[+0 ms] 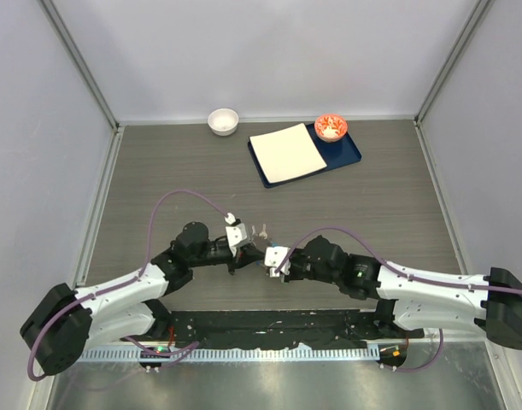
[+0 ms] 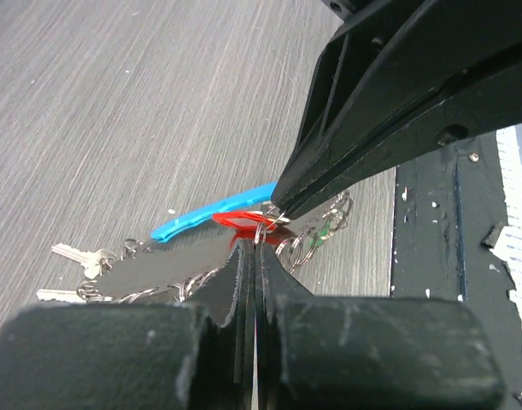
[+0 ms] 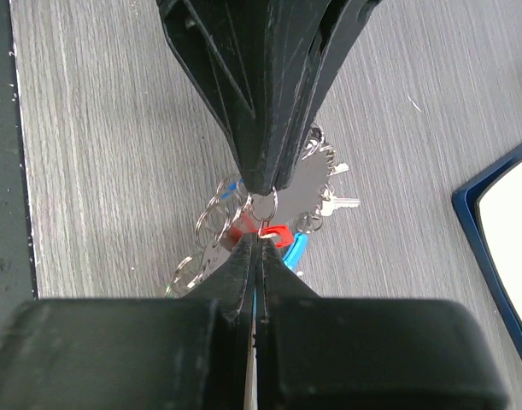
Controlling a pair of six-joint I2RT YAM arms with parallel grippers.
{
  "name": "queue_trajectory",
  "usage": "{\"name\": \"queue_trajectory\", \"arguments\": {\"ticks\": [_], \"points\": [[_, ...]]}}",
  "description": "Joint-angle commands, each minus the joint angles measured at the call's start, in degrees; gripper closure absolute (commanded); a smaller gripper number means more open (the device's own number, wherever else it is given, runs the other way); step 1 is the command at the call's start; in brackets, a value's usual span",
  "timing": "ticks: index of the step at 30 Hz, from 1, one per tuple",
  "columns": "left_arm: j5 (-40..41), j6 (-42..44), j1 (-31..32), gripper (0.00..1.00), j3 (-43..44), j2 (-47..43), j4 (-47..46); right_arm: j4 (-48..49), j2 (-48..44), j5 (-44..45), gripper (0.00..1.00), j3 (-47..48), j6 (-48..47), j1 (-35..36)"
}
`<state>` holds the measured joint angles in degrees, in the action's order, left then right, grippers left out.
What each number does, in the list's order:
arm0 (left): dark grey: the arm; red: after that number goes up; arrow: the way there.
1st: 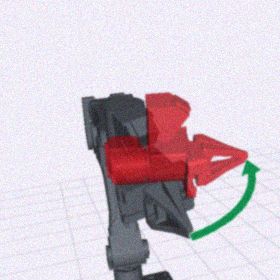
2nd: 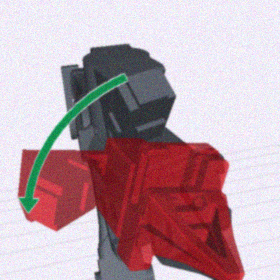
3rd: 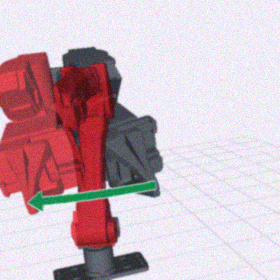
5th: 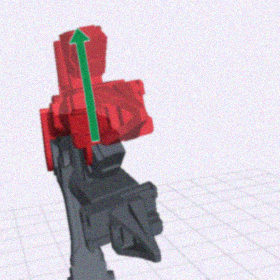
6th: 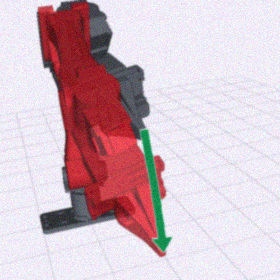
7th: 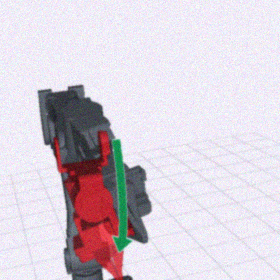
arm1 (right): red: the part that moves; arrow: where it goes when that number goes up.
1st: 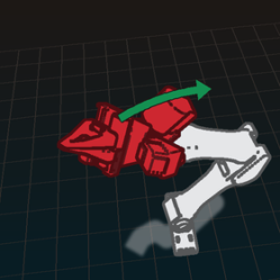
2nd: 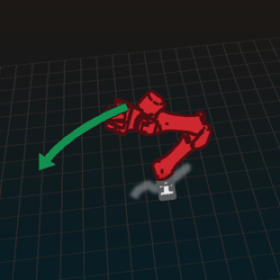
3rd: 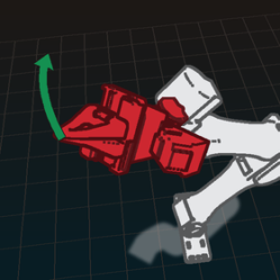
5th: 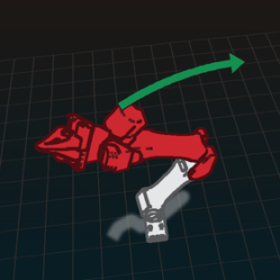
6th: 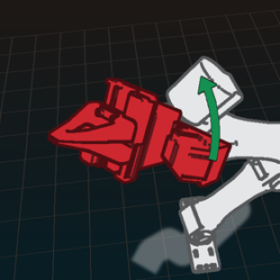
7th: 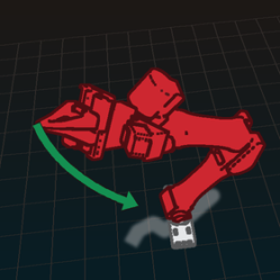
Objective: Put the keys on the keyring
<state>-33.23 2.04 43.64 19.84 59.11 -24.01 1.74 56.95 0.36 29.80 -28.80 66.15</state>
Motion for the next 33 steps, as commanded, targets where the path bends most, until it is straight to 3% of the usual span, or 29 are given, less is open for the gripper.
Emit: {"name": "queue_trajectory", "arguments": {"ticks": [1,12,16,19,21,24,27,33], "points": [[3.96,-5.11,-0.75,1.00,-1.46,-3.65,-10.69,-0.86,1.23,0.43,0.99,1.05,-0.38,0.12],[5.46,-12.85,-0.66,1.00,-5.85,-1.81,-23.26,2.92,3.96,-2.29,0.99,0.87,-0.30,0.12],[5.72,-13.47,-0.75,0.99,-6.83,-1.02,-23.72,3.18,3.53,-0.72,0.99,0.87,-0.38,0.12],[6.95,-11.98,-0.66,0.88,-7.62,-2.59,-21.18,2.22,1.60,1.29,0.99,1.31,-0.73,0.12],[7.57,-10.66,-0.75,0.74,-7.62,-3.56,-16.96,1.26,0.89,1.48,0.99,1.66,-1.08,0.12],[7.83,-8.20,-0.75,0.62,-7.18,-4.97,-12.91,-0.33,0.97,1.05,0.99,2.71,-1.61,0.12],[6.43,-5.30,-0.75,0.57,-5.78,-4.89,-9.40,-1.03,1.76,0.61,0.99,3.51,-2.05,0.12],[-0.07,0.49,-0.66,0.57,-0.77,1.08,-4.38,-3.41,2.64,0.52,0.99,5.00,-3.11,0.12]]}}
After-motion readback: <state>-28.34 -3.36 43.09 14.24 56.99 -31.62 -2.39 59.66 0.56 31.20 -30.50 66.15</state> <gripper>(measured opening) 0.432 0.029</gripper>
